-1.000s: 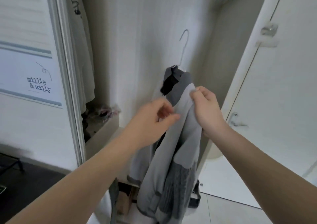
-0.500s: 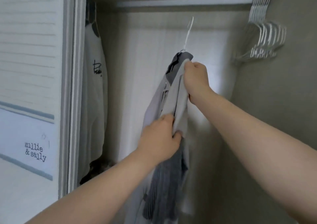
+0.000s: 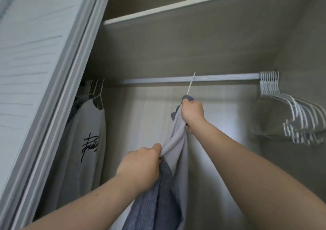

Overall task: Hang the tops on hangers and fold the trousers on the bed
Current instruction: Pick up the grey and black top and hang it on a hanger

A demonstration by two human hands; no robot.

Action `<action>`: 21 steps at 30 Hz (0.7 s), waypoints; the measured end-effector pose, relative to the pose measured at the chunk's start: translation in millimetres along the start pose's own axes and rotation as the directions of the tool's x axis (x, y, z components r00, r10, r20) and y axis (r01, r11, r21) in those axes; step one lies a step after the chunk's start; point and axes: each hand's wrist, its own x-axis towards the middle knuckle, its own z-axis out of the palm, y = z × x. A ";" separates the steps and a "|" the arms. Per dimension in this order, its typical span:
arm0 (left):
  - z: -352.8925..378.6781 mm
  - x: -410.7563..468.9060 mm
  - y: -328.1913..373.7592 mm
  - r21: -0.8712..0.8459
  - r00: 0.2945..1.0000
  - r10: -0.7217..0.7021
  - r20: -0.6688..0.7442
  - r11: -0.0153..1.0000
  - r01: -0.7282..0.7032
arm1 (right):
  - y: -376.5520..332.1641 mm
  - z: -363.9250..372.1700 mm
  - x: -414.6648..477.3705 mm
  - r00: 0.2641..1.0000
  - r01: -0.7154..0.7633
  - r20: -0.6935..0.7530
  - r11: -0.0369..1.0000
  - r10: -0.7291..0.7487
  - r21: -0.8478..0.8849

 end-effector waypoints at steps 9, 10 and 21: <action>11.6 29.2 -37.2 0.021 0.999 -0.008 -0.031 1.000 0.009 | 13.3 28.8 19.9 0.996 0.088 0.011 0.991 -0.090 0.098; 11.7 30.9 -36.4 0.033 0.999 0.013 -0.042 0.999 -0.012 | 11.8 29.0 19.8 0.996 0.082 0.011 0.990 -0.084 0.116; 5.4 50.9 -14.4 0.067 0.996 0.082 -0.041 0.995 -0.079 | 10.4 5.5 49.1 0.990 -0.133 0.074 0.976 0.121 0.174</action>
